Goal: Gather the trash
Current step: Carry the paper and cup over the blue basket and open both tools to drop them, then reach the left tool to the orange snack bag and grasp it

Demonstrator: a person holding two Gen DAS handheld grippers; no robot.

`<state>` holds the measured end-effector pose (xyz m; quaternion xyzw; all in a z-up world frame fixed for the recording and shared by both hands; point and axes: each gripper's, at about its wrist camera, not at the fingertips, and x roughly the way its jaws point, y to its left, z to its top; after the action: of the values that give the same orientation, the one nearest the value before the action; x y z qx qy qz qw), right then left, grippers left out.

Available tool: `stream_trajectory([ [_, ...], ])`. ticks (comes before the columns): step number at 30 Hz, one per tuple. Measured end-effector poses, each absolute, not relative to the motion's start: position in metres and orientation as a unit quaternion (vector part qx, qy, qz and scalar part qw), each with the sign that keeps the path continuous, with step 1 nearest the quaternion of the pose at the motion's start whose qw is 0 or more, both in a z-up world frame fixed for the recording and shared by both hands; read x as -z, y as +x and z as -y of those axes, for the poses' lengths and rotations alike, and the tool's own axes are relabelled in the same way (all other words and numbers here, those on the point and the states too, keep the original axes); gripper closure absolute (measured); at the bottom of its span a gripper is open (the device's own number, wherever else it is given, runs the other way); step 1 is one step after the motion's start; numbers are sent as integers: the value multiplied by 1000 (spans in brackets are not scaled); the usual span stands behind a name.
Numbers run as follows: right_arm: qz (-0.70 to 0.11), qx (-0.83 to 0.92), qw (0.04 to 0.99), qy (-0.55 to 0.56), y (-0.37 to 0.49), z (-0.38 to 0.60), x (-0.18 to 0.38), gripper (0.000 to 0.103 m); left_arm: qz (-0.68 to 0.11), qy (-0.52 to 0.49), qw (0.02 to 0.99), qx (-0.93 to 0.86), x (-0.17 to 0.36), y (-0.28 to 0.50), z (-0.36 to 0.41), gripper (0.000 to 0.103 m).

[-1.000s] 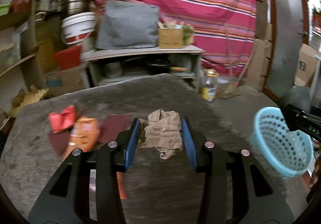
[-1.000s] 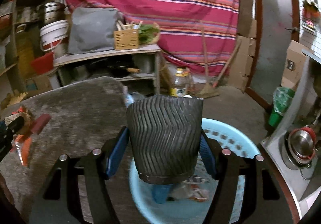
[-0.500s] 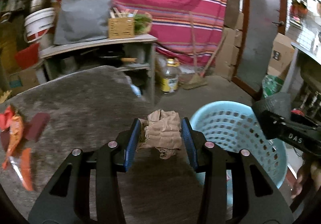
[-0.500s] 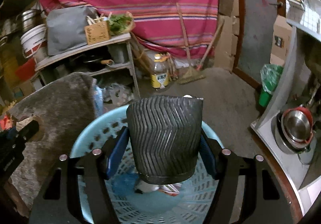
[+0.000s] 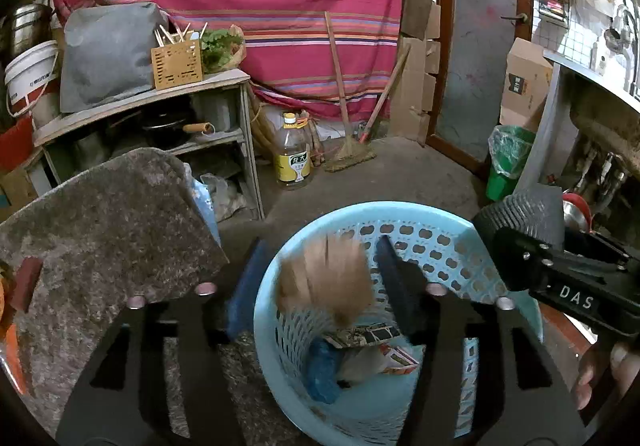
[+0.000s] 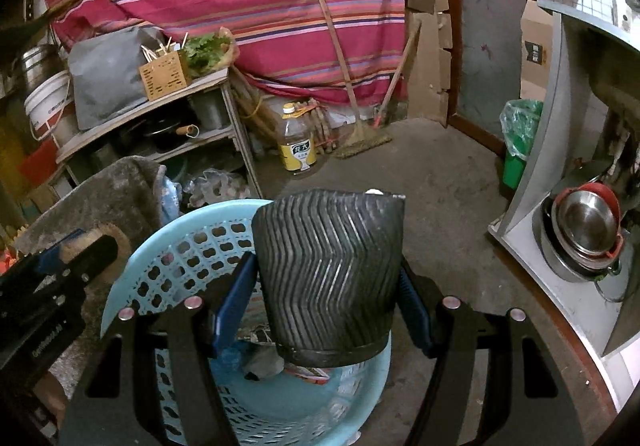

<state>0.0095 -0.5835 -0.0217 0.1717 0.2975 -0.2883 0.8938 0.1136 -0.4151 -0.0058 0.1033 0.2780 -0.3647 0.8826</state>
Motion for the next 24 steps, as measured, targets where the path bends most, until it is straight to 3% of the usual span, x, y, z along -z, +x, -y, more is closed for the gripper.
stream_trajectory([
  [6,-301,280,896,169,12,578,22,36,-261,94,899,338,-11,119,394,7],
  [7,-301,279,896,171,14,577,22,36,-257,91,905,326,-13,121,388,6],
  [12,-300,274,899,164,23,565,20,36,-253,82,914,305,-16,128,361,6],
  [15,-298,287,898,153,29,556,18,17,-248,86,921,287,-17,131,344,6],
  [24,-302,282,898,150,45,536,17,13,-255,74,931,248,-21,147,279,5],
])
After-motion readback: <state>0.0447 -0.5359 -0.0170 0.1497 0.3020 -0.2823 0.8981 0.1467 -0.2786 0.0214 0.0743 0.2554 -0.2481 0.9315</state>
